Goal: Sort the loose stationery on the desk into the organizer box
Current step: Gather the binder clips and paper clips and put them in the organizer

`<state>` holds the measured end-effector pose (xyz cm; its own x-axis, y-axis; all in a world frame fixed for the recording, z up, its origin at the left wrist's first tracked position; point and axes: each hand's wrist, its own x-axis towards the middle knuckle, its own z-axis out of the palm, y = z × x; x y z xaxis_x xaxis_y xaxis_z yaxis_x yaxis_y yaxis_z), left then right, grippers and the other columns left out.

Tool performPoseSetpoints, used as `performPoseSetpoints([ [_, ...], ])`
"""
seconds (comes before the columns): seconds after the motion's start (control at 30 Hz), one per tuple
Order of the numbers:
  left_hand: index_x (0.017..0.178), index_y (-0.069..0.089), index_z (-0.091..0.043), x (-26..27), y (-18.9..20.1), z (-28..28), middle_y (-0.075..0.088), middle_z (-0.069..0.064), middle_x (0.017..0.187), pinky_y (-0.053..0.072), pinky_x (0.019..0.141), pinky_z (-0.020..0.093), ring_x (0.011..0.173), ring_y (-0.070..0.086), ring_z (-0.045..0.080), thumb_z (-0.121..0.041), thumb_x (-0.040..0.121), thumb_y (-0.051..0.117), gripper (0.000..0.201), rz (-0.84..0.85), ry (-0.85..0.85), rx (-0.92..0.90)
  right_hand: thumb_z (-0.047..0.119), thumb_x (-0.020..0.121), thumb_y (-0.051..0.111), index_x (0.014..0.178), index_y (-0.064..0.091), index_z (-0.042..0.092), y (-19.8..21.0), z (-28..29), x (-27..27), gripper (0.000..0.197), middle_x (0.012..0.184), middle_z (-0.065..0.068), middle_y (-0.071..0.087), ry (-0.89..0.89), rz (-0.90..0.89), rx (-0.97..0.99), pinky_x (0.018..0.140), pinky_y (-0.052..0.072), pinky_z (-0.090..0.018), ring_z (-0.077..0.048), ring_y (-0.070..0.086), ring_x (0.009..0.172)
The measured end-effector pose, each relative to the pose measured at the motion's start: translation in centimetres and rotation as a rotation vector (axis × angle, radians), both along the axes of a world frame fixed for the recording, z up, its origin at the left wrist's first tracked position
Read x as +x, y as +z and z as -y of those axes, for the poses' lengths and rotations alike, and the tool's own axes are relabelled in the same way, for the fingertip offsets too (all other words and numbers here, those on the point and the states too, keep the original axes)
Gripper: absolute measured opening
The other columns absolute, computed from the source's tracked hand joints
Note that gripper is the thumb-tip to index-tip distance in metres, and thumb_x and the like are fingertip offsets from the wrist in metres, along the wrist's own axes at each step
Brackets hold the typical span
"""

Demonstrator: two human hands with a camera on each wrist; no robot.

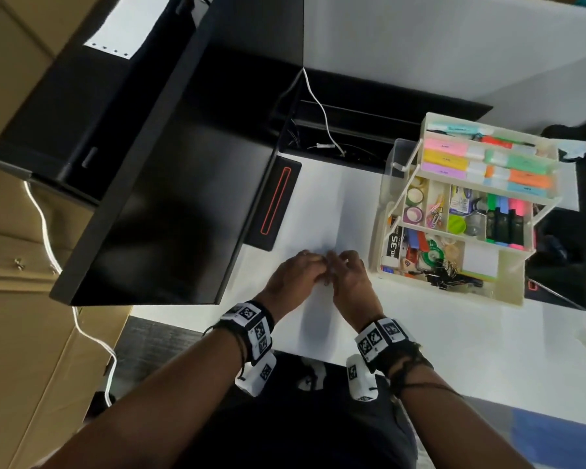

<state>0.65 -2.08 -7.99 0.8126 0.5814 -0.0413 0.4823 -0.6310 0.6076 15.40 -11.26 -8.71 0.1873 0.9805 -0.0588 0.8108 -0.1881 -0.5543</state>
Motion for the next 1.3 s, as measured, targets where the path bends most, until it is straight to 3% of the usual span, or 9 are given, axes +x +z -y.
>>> performPoseSetpoints([
  [0.1,0.100,0.074,-0.011,0.3,0.5,-0.3,0.073,0.005,0.094,0.057,0.076,0.037,0.087,0.065,0.027,-0.011,0.093,0.070,0.009,-0.037,0.034,0.024,-0.004,0.082,0.064,0.133,0.059,0.013,1.2,0.2,0.1,0.054,0.124,-0.011,0.050,0.045,0.002,-0.049,0.092,0.056,-0.039,-0.031,0.056,0.107],
  [0.2,0.096,0.070,-0.008,0.9,1.0,-0.6,0.071,0.011,0.089,0.055,0.073,0.039,0.084,0.065,0.030,-0.010,0.093,0.067,0.005,-0.076,0.080,-0.038,0.012,0.081,0.077,0.126,0.064,0.019,1.6,0.3,0.2,0.046,0.122,-0.006,0.051,0.042,0.021,-0.111,0.091,0.055,-0.034,-0.027,0.054,0.109],
  [0.4,0.095,0.069,-0.012,1.2,0.7,-1.8,0.071,0.007,0.091,0.054,0.072,0.034,0.085,0.067,0.026,-0.007,0.086,0.070,0.010,-0.093,0.123,-0.216,0.002,0.092,0.071,0.100,0.079,0.013,0.8,-0.2,0.2,0.016,0.093,-0.007,0.059,-0.025,0.020,-0.048,0.070,0.058,-0.033,-0.025,0.061,0.076],
  [0.63,0.097,0.067,-0.015,0.9,0.9,-2.3,0.073,0.000,0.089,0.059,0.075,0.037,0.081,0.069,0.020,-0.007,0.086,0.070,0.014,-0.075,0.168,-0.327,-0.013,0.075,0.065,0.099,0.067,0.002,0.3,-1.0,0.1,0.028,0.092,-0.016,0.060,0.002,0.126,-0.121,0.064,0.057,-0.039,-0.034,0.061,0.079],
  [0.73,0.098,0.066,-0.011,0.4,1.7,-2.5,0.069,-0.003,0.084,0.060,0.066,0.033,0.073,0.067,0.017,-0.004,0.087,0.073,0.015,-0.013,0.244,-0.420,-0.012,0.071,0.065,0.100,0.064,0.000,0.8,-0.9,-0.1,0.032,0.089,-0.018,0.060,0.027,0.185,-0.141,0.060,0.056,-0.040,-0.035,0.061,0.075],
  [0.87,0.095,0.065,-0.023,0.9,3.0,-3.2,0.069,-0.008,0.082,0.057,0.069,0.026,0.070,0.064,0.003,-0.013,0.085,0.078,0.019,0.096,0.385,-0.464,-0.013,0.067,0.072,0.103,0.064,-0.001,1.7,-0.5,-0.2,0.038,0.090,-0.019,0.061,0.046,0.208,-0.135,0.061,0.059,-0.042,-0.033,0.060,0.076],
  [0.97,0.095,0.065,-0.033,2.5,4.7,-3.9,0.070,-0.012,0.083,0.060,0.076,0.032,0.076,0.067,0.006,-0.023,0.083,0.077,0.020,0.182,0.460,-0.516,-0.014,0.070,0.067,0.095,0.061,0.004,4.1,-0.2,0.0,0.031,0.085,-0.013,0.059,0.033,0.097,-0.052,0.059,0.054,-0.037,-0.026,0.056,0.072],
  [1.07,0.096,0.067,-0.033,5.0,7.4,-4.4,0.073,-0.009,0.085,0.062,0.078,0.036,0.078,0.070,0.011,-0.025,0.081,0.079,0.021,0.315,0.511,-0.588,-0.006,0.091,0.056,0.090,0.059,0.009,7.9,0.1,1.8,0.015,0.082,-0.005,0.056,-0.056,-0.040,0.104,0.060,0.041,-0.029,-0.016,0.048,0.068],
  [1.3,0.100,0.069,-0.019,13.3,13.2,-3.5,0.074,-0.003,0.085,0.060,0.078,0.026,0.080,0.070,0.009,-0.005,0.085,0.077,0.022,0.512,0.463,-0.739,0.007,0.101,0.054,0.086,0.062,0.014,12.9,-1.0,13.1,0.019,0.077,0.000,0.066,-0.531,-0.164,0.226,0.059,0.050,-0.030,-0.013,0.062,0.067],
])
